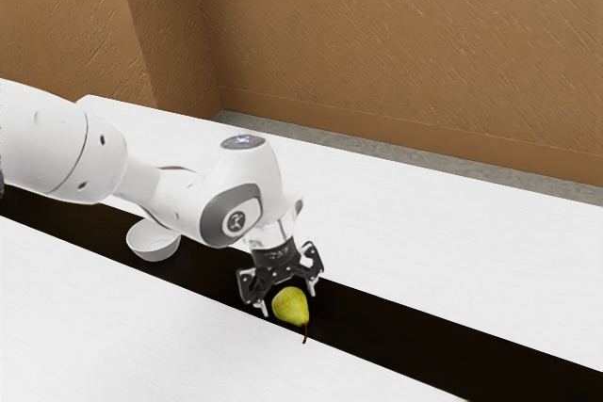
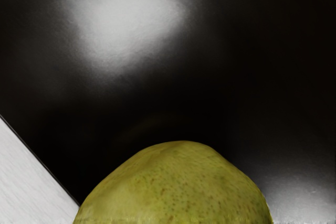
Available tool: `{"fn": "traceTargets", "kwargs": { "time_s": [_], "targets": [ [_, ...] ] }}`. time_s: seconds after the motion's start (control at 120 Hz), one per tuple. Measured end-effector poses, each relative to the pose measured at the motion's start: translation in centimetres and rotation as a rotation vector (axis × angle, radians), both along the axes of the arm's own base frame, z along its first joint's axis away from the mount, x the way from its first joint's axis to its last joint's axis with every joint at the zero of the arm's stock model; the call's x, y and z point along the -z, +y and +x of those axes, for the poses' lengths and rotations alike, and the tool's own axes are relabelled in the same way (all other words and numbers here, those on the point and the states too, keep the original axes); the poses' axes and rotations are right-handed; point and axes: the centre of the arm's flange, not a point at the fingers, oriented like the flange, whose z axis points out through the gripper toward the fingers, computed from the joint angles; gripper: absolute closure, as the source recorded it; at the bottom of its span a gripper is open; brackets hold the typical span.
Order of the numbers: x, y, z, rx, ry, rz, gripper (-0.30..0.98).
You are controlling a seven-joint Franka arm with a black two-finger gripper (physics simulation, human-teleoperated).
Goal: Place the pear in the bowl.
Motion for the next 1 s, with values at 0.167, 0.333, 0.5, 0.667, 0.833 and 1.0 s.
{"fn": "traceTargets", "kwargs": {
  "time_s": [0.167,0.333,0.5,0.667,0.833,1.0],
  "targets": [
    [0.7,-0.4,0.2,-0.022,0.011,-0.001,0.0],
    [1.0,-0.4,0.3,-0.041,0.019,-0.001,0.03],
    [1.0,-0.2,0.4,-0.059,0.023,0.0,0.12],
    [1.2,-0.1,0.4,-0.072,0.029,0.002,0.23],
    [1.2,0.0,0.4,-0.079,0.03,0.006,0.29],
    [0.5,0.2,0.6,-0.088,0.021,0.01,0.4]
  ]
}}
